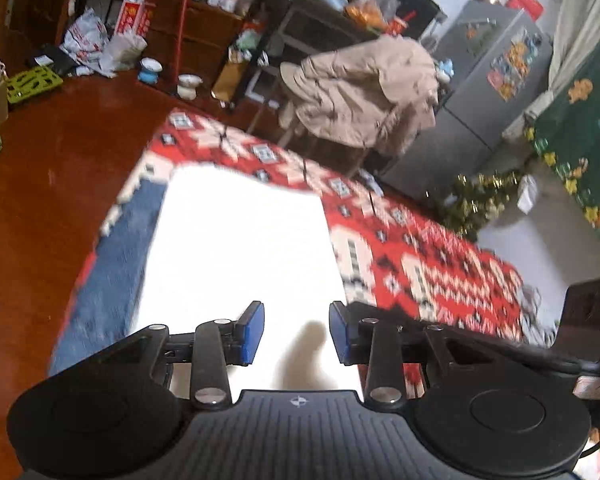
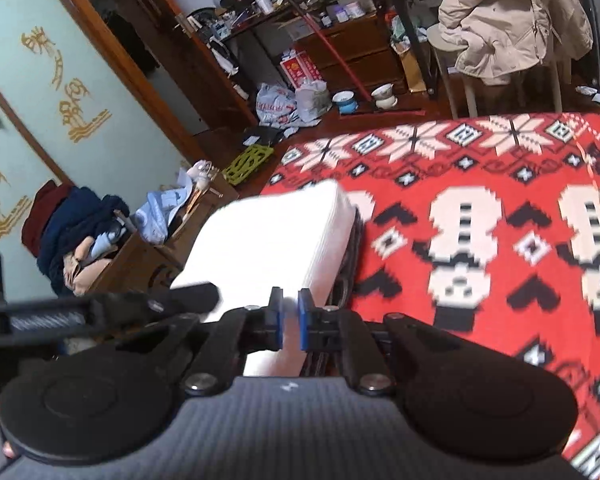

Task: Fold clothes
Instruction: 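Lower the vest onto the folded blue jeans and open both grippers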

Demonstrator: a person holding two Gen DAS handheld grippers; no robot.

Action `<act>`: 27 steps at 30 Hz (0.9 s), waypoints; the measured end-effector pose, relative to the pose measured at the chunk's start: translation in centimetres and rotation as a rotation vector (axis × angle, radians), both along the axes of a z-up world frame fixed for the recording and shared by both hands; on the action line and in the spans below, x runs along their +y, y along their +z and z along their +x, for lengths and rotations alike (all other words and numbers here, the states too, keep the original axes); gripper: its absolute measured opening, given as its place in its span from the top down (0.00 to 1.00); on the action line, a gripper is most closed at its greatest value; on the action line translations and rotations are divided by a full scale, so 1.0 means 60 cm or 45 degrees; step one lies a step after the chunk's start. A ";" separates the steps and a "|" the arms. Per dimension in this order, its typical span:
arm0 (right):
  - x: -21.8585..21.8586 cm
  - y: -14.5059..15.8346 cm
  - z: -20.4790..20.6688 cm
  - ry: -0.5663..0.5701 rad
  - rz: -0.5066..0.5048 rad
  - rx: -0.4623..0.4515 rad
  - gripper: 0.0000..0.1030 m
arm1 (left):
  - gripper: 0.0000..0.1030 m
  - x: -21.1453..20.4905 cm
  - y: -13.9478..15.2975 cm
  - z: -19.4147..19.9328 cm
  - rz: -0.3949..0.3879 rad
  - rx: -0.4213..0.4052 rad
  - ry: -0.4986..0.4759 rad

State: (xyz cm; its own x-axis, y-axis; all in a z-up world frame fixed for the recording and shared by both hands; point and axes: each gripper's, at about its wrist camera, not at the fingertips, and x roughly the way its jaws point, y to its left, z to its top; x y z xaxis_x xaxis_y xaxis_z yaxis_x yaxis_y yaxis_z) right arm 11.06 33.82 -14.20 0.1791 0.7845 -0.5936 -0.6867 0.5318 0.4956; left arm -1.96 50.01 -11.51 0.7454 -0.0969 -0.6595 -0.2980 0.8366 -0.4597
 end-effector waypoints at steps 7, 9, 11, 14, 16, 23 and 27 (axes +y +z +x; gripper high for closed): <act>-0.047 0.001 -0.060 0.086 -0.026 0.001 0.92 | 0.67 -0.037 0.002 -0.032 0.031 0.010 -0.028; -0.057 0.006 -0.069 0.096 -0.028 -0.012 0.92 | 0.71 -0.039 0.010 -0.032 0.051 -0.004 -0.040; -0.062 0.015 -0.065 0.070 -0.011 -0.032 0.92 | 0.81 -0.034 0.020 -0.017 0.045 -0.035 -0.036; -0.053 0.024 -0.046 0.030 0.001 -0.036 0.91 | 0.97 -0.023 0.019 0.015 0.058 -0.034 -0.037; -0.039 0.022 -0.027 0.014 0.011 0.001 0.91 | 1.00 -0.029 0.014 0.010 0.052 -0.013 -0.050; -0.018 0.017 -0.042 0.059 -0.058 -0.036 0.91 | 1.00 -0.047 -0.004 -0.009 0.030 0.064 -0.096; -0.037 0.008 -0.070 0.122 -0.086 -0.029 0.91 | 1.00 -0.057 -0.015 -0.019 0.018 0.107 -0.121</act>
